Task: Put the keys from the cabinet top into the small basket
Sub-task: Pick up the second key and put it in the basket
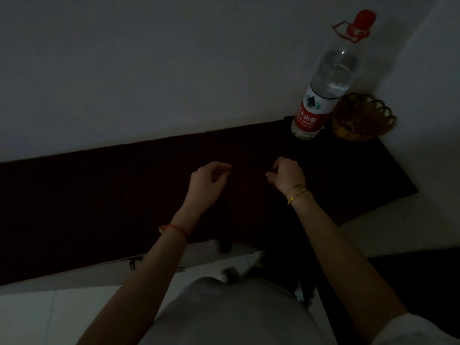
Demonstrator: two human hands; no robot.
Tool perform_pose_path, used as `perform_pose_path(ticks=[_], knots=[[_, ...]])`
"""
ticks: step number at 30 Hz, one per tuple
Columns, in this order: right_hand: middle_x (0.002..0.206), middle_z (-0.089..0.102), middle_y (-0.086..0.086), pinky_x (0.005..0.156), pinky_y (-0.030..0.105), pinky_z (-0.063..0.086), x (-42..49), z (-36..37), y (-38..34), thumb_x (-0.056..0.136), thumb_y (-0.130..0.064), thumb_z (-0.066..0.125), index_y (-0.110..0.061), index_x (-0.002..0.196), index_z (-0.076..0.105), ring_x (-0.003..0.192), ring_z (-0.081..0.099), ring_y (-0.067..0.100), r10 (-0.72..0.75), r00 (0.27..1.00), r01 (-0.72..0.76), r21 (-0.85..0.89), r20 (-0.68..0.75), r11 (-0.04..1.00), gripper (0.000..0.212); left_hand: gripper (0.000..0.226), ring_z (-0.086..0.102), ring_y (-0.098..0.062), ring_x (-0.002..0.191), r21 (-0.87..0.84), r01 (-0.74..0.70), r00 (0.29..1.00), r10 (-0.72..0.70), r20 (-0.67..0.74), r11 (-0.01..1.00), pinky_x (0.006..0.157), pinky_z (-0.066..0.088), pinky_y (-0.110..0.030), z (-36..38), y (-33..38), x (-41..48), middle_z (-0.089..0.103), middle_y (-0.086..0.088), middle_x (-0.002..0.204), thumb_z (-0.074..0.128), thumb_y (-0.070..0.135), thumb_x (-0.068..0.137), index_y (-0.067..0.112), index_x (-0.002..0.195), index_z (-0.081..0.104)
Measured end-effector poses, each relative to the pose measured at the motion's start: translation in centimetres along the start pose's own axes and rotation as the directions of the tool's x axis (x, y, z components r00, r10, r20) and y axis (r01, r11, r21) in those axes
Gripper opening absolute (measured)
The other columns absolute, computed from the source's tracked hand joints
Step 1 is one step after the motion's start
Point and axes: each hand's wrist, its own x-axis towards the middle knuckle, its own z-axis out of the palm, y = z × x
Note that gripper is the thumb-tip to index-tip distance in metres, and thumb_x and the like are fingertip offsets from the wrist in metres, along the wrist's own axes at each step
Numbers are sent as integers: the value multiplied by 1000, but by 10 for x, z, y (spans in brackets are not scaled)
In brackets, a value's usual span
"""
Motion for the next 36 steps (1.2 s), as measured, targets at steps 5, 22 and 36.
perform_pose_path(ticks=[5, 22, 36], knots=[[109, 62, 16, 68, 30, 47, 1, -1, -7, 85, -19, 66, -3, 105, 58, 96, 62, 29, 54, 998, -54, 11, 23, 998, 27, 25, 66, -8, 97, 4, -6, 998, 5, 56, 1000, 79, 45, -7, 6, -9, 1, 73, -3, 107, 60, 12, 89, 14, 113, 68], [94, 70, 9, 73, 32, 55, -7, -9, 3, 83, -15, 67, -10, 83, 62, 85, 66, 20, 50, 998, -37, 384, -24, 923, 8, 27, 62, -2, 92, -7, 4, 987, -3, 162, 1000, 69, 38, 7, 31, -1, 9, 72, -1, 109, 62, 18, 89, 16, 115, 67], [79, 69, 8, 56, 20, 58, -42, -50, -13, 81, -6, 70, -5, 79, 62, 70, 70, 16, 37, 999, -23, 861, 5, 508, 9, 8, 68, -7, 81, -293, 123, 947, -24, 320, 948, 74, 51, -20, 43, 22, 6, 75, -1, 89, 69, 21, 84, 25, 91, 71]])
